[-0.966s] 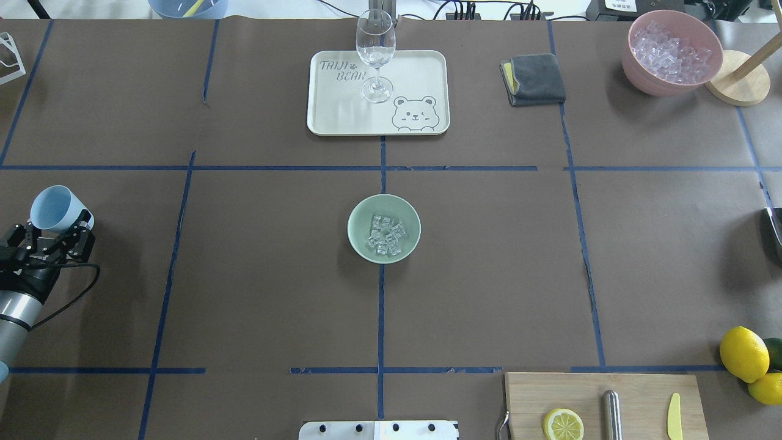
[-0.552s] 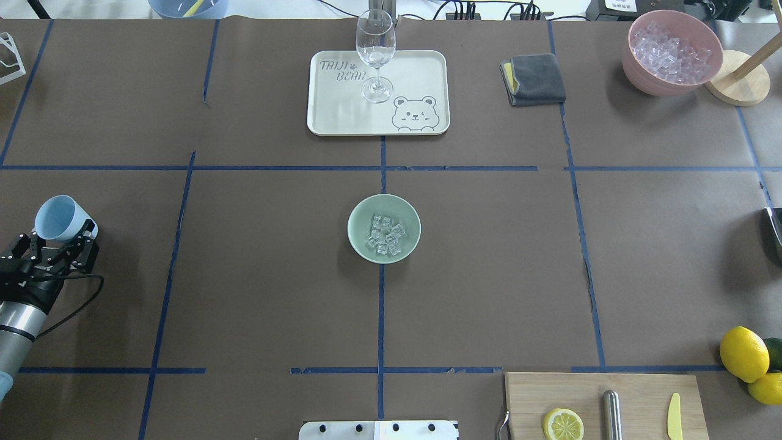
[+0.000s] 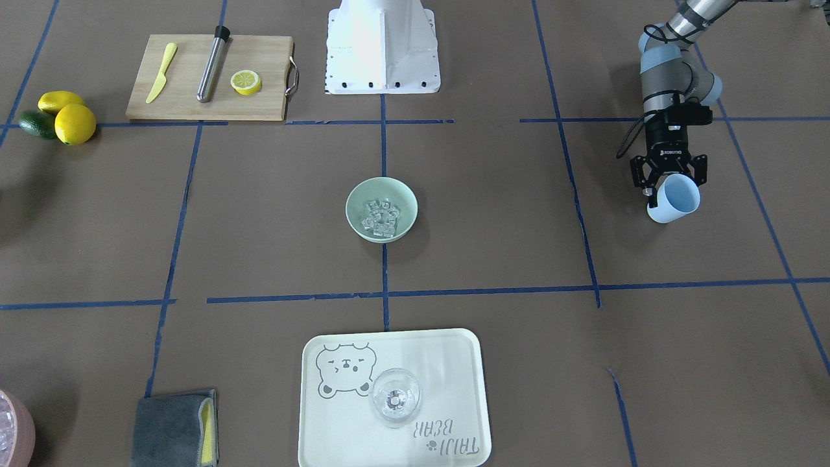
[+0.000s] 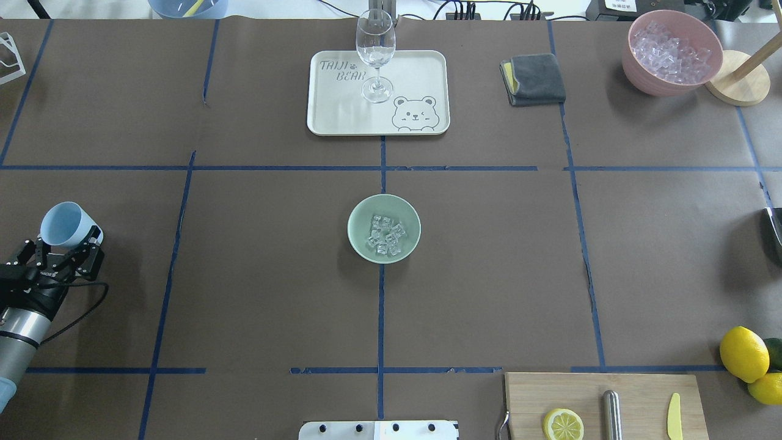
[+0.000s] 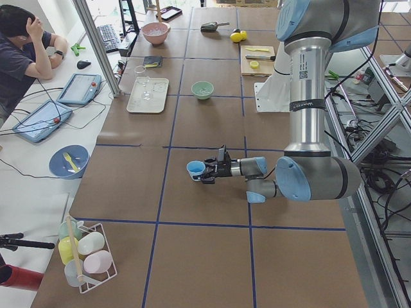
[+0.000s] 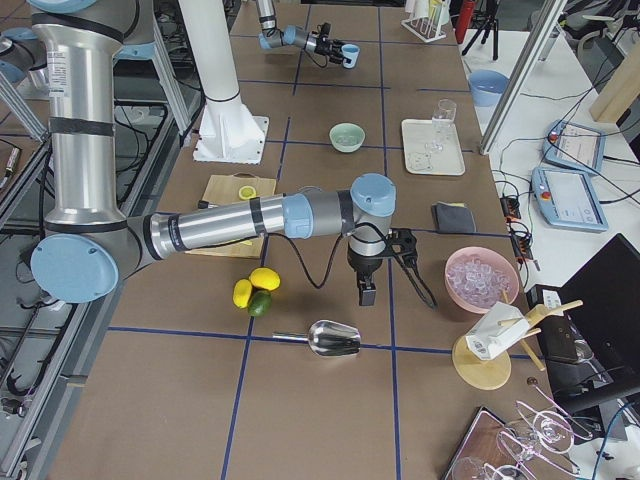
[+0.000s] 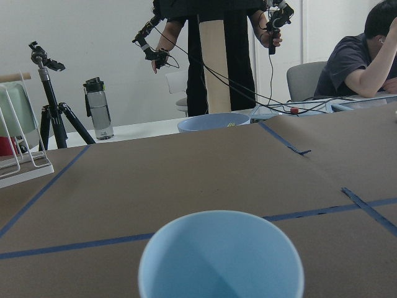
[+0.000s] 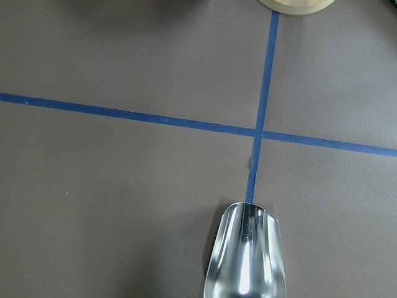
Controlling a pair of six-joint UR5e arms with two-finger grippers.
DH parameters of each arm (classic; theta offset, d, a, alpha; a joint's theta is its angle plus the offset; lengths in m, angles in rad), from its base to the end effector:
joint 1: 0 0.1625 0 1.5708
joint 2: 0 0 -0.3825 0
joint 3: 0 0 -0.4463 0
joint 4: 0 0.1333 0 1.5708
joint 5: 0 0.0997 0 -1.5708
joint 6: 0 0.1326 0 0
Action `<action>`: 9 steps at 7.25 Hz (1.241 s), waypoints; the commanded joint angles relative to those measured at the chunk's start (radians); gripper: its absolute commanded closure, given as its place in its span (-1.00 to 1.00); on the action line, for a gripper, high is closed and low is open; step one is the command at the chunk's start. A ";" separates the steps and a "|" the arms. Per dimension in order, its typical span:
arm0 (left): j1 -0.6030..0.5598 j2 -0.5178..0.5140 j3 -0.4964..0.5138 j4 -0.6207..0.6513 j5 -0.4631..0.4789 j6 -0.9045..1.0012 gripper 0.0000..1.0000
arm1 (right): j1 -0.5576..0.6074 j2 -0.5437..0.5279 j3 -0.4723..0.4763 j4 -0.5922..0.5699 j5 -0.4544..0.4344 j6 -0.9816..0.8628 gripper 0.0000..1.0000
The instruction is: Pour ice into bowl
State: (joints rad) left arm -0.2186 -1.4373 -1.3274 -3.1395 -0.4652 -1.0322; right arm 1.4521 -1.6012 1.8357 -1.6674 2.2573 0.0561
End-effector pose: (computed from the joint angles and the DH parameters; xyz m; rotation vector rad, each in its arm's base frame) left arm 0.3907 -0.3448 0.6352 1.2720 0.6207 -0.3917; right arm -0.0145 -0.5374 0.5290 0.0721 -0.6946 -0.1074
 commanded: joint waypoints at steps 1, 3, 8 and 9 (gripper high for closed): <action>0.001 0.000 -0.006 -0.007 0.051 0.000 -0.92 | -0.001 0.001 0.005 0.000 0.001 0.002 -1.00; 0.001 0.000 -0.004 -0.053 0.095 0.004 -0.99 | 0.001 0.003 0.004 0.000 -0.001 0.002 -1.00; -0.001 -0.006 -0.125 -0.137 0.148 0.193 -0.99 | -0.001 0.006 0.004 0.000 -0.001 0.004 -1.00; -0.005 -0.012 -0.148 -0.231 0.063 0.342 -0.99 | -0.001 0.006 0.004 -0.002 -0.001 0.004 -1.00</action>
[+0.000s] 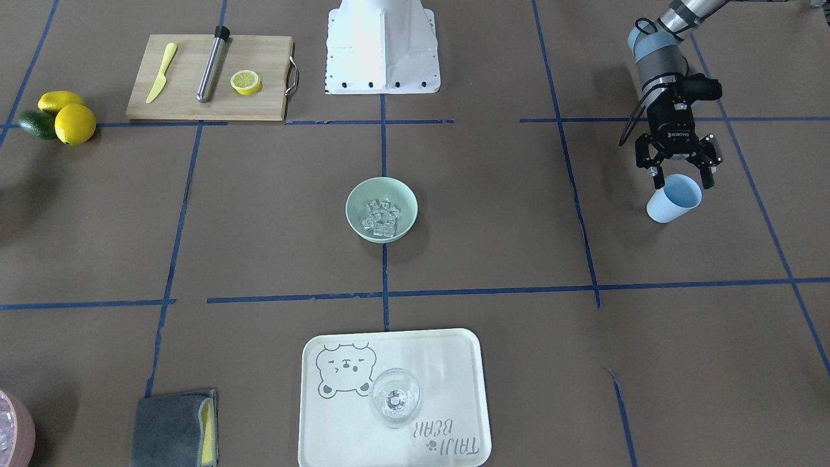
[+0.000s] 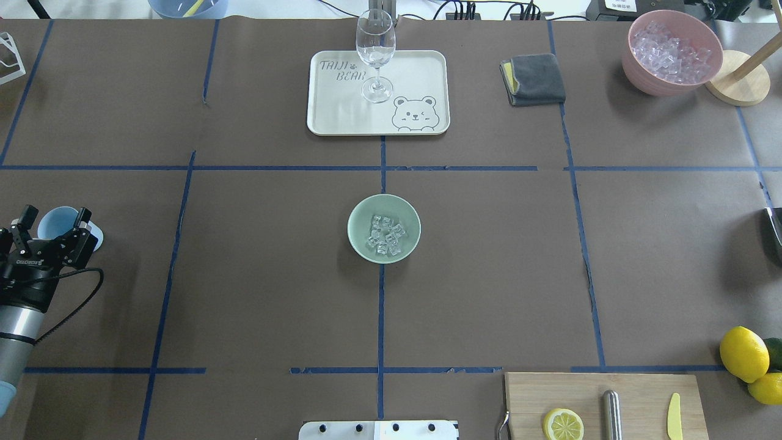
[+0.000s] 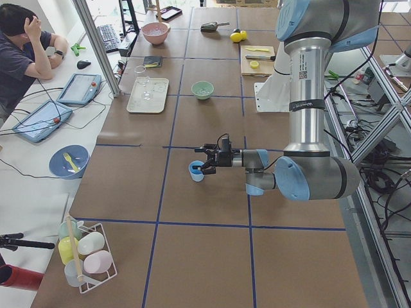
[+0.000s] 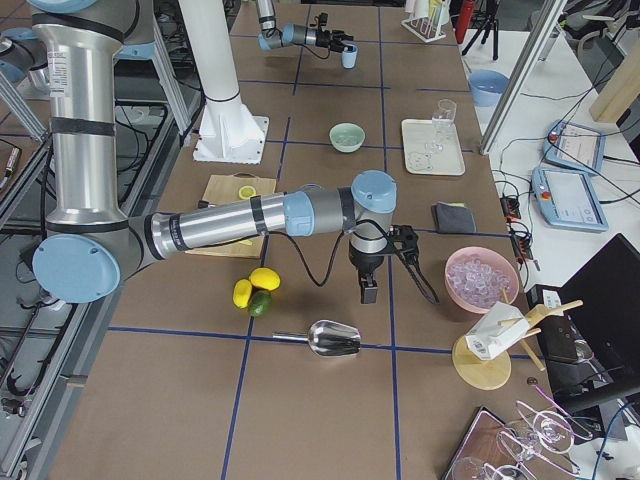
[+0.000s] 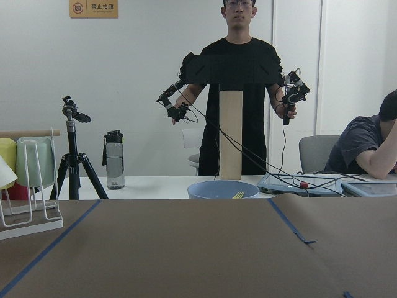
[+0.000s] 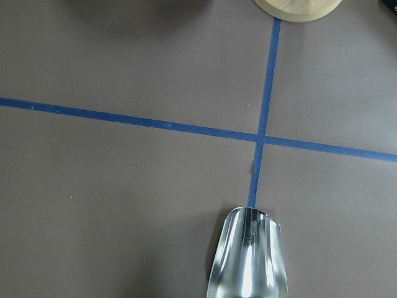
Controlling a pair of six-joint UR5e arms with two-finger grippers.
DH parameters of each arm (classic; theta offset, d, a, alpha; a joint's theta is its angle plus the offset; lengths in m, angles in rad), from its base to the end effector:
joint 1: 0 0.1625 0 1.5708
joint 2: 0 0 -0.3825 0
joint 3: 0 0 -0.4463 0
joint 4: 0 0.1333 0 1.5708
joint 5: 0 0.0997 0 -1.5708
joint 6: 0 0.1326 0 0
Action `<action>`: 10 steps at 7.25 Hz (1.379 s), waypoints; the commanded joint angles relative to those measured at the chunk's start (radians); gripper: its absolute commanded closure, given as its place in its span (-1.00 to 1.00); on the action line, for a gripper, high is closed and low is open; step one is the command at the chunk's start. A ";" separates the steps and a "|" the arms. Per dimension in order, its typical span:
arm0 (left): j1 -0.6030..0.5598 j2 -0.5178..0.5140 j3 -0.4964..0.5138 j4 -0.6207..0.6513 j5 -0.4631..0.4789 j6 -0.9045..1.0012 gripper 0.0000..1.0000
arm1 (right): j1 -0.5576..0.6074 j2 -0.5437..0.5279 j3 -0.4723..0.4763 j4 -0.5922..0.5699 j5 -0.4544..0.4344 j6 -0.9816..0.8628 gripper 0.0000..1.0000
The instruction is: Pour ice into bowl
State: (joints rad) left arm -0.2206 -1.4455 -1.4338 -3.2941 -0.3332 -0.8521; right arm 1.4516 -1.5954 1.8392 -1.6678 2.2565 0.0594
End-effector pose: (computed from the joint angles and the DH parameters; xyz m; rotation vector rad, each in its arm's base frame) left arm 0.3701 -0.3480 0.5634 1.4153 0.6483 -0.5057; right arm -0.0149 -0.5394 0.5241 0.0794 -0.6946 -0.1077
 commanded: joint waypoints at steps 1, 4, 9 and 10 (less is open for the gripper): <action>-0.046 -0.003 -0.059 -0.102 -0.155 0.261 -0.99 | 0.000 0.000 -0.002 -0.001 0.000 0.000 -1.00; -0.344 0.000 -0.071 -0.038 -0.644 0.434 -1.00 | 0.000 -0.001 -0.002 -0.001 0.000 -0.001 -1.00; -0.880 -0.019 -0.189 0.557 -1.455 0.570 -1.00 | 0.000 -0.004 -0.005 -0.001 0.000 0.002 -1.00; -0.970 -0.053 -0.204 0.697 -1.565 0.649 -1.00 | 0.000 -0.003 -0.006 -0.001 0.002 0.002 -1.00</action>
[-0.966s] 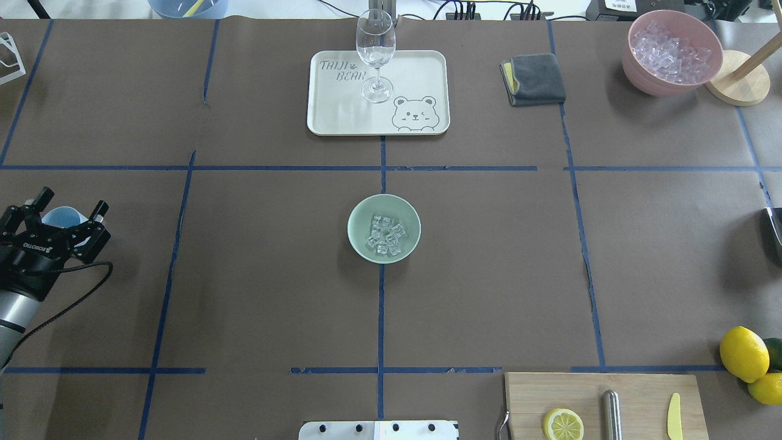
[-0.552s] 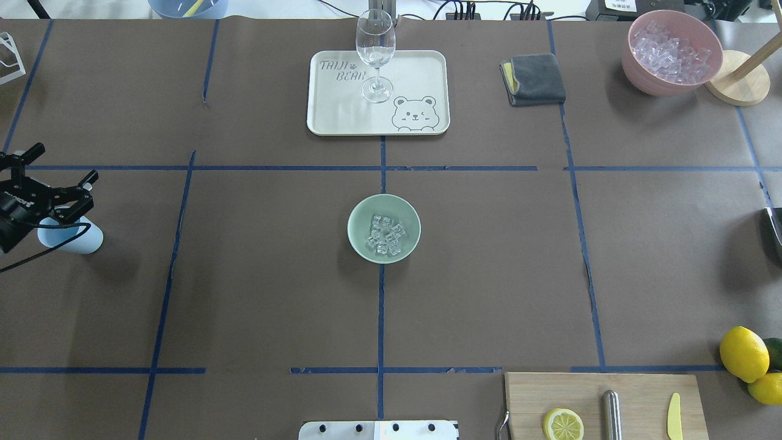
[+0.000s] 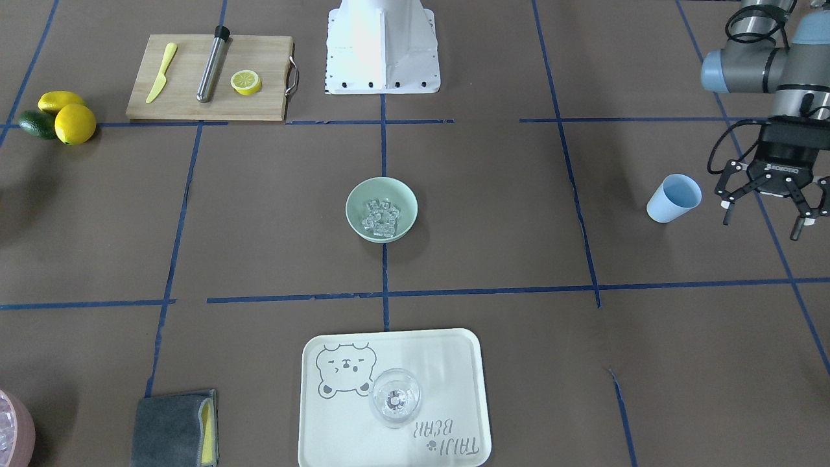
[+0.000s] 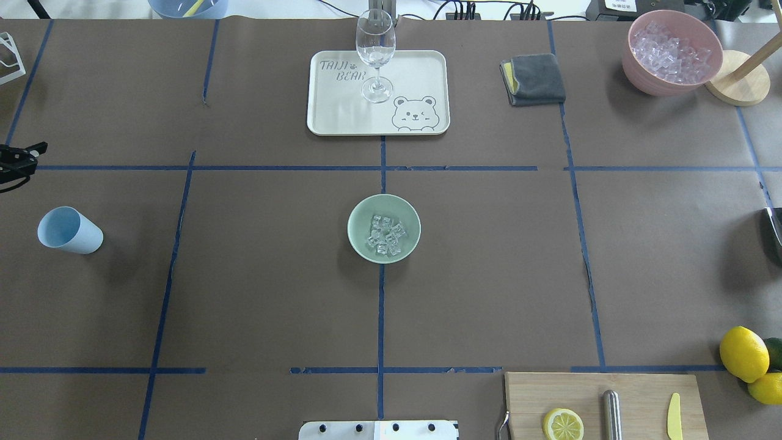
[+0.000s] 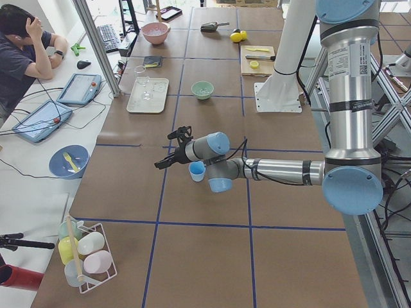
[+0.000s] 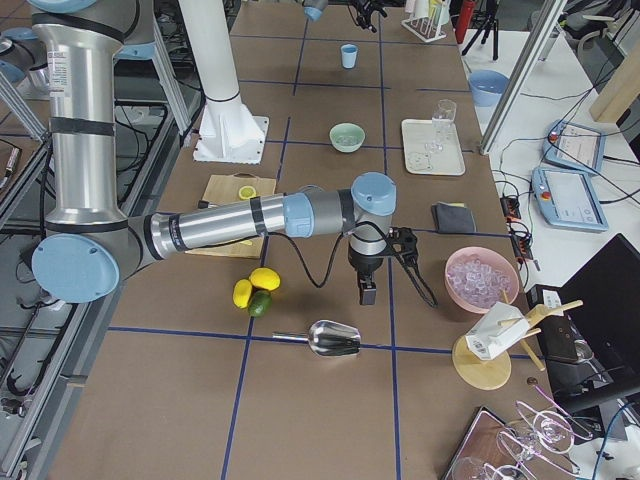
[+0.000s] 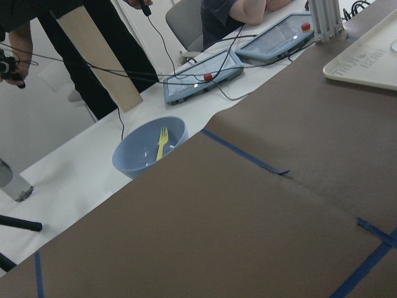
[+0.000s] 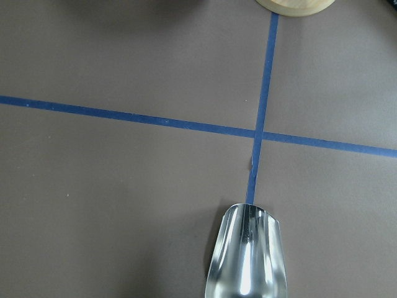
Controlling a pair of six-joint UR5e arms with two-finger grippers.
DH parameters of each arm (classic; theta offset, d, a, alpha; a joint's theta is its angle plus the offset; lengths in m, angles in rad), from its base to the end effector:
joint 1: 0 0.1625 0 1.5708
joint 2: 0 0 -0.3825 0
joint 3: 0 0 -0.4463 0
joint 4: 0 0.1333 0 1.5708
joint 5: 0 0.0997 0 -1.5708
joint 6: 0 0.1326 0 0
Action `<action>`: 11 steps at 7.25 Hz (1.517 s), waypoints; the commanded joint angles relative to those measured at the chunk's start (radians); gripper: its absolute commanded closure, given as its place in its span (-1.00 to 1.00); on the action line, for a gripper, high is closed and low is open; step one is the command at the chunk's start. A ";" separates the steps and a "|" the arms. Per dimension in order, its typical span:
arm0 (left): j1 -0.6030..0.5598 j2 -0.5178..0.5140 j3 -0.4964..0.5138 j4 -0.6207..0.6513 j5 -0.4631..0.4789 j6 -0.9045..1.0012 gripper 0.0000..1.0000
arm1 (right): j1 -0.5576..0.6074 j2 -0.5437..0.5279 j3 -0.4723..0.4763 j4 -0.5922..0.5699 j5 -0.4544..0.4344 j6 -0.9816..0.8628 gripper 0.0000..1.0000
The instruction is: Pour ice into bowl
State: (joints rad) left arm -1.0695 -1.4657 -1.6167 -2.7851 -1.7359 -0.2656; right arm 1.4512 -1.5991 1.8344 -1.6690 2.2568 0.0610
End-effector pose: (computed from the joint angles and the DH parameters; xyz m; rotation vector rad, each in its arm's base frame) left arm 0.1739 -0.5493 0.5309 1.0180 0.5691 0.3038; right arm -0.0150 -0.5380 0.5288 0.0694 -0.6942 -0.1032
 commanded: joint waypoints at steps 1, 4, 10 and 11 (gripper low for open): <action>-0.221 -0.047 -0.022 0.303 -0.280 0.089 -1.00 | 0.000 0.001 0.002 0.000 0.003 0.000 -1.00; -0.362 -0.035 -0.011 0.545 -0.416 0.135 -1.00 | 0.000 0.001 0.005 0.000 0.003 -0.001 -1.00; -0.554 -0.005 -0.067 1.207 -0.660 0.193 -1.00 | -0.015 0.033 0.065 0.000 0.039 0.002 -1.00; -0.556 0.001 -0.071 1.219 -0.663 0.295 -1.00 | -0.055 0.036 0.098 0.002 0.056 0.041 -1.00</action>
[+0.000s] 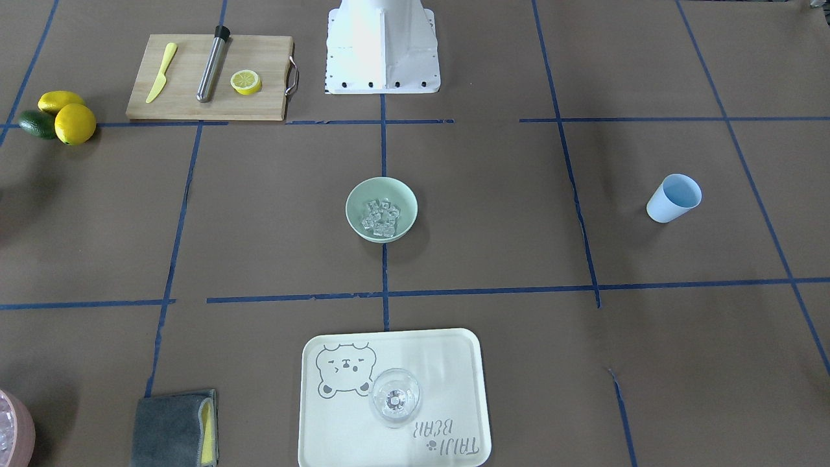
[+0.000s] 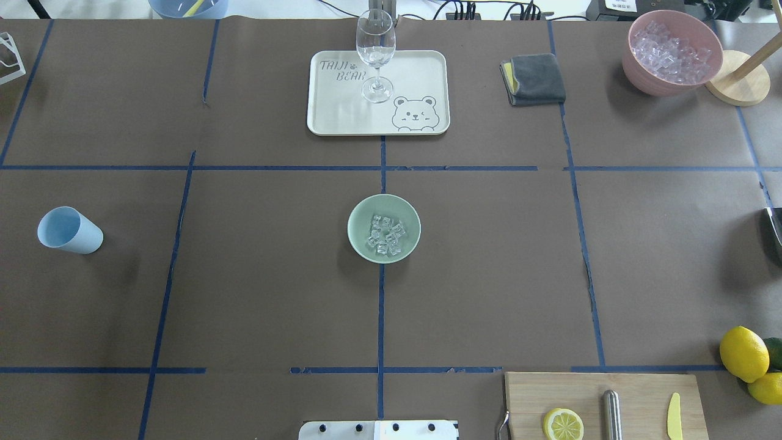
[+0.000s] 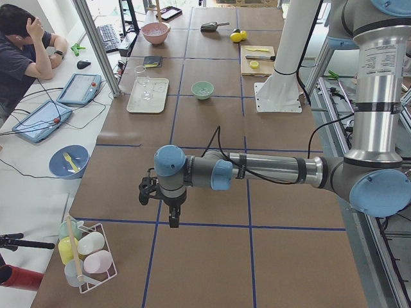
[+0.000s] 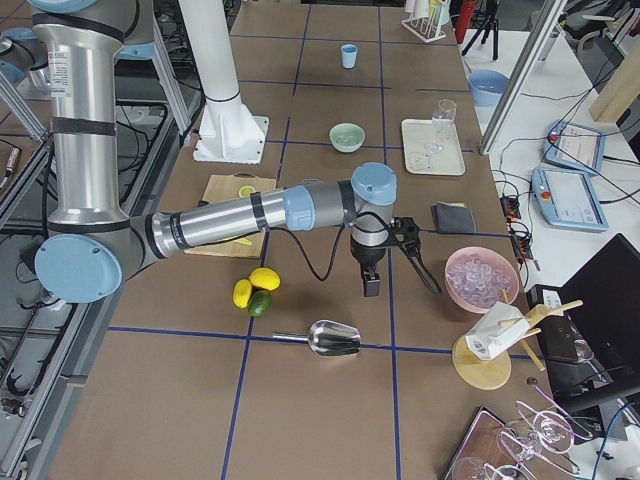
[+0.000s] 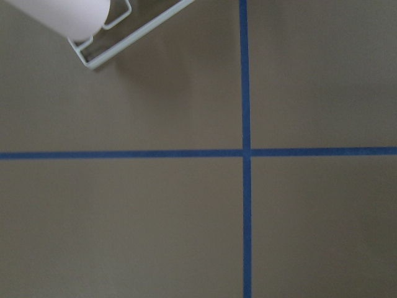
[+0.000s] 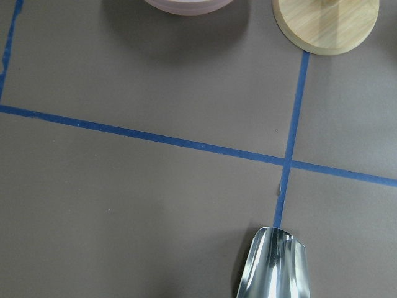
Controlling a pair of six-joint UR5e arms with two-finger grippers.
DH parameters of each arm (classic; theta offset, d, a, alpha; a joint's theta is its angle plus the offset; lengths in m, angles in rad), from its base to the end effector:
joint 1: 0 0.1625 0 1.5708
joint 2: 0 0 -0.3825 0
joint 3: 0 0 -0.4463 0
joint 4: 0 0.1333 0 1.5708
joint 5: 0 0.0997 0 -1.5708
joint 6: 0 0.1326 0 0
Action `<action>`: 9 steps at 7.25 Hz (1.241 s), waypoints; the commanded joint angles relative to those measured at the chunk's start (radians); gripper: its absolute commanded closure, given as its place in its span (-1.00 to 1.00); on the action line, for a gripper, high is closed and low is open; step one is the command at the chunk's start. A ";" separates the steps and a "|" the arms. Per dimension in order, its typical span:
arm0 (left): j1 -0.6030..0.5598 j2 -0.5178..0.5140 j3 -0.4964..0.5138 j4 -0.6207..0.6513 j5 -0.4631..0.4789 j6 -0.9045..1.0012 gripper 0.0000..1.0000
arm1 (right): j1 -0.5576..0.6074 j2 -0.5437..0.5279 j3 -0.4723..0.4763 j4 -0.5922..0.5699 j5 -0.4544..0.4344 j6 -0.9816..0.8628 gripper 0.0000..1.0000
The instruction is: Pour ice into bowl
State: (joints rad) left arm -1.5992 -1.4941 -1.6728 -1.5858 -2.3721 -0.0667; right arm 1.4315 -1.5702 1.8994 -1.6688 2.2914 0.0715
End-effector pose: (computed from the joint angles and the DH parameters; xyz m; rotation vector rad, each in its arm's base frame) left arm -0.0528 -0.5189 0.6207 0.0228 0.8020 -0.0738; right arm -0.0300 -0.5435 0.4749 0.1445 -0.7371 -0.1479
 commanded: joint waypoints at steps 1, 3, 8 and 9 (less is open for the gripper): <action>-0.022 0.028 0.001 0.020 -0.018 0.106 -1.00 | -0.107 0.015 0.082 0.042 0.020 0.101 -1.00; -0.019 0.011 0.001 0.015 -0.021 0.104 -1.00 | -0.268 0.051 0.093 0.179 0.010 0.280 -1.00; -0.018 0.006 -0.013 0.010 -0.021 0.103 -1.00 | -0.716 0.434 0.067 0.073 -0.235 0.902 -1.00; -0.018 0.005 -0.015 0.009 -0.021 0.103 -1.00 | -0.773 0.523 0.017 -0.010 -0.322 0.945 -1.00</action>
State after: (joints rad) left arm -1.6173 -1.4884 -1.6856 -1.5757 -2.3930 0.0368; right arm 0.7378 -1.1605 1.9605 -1.5773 2.0701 0.9431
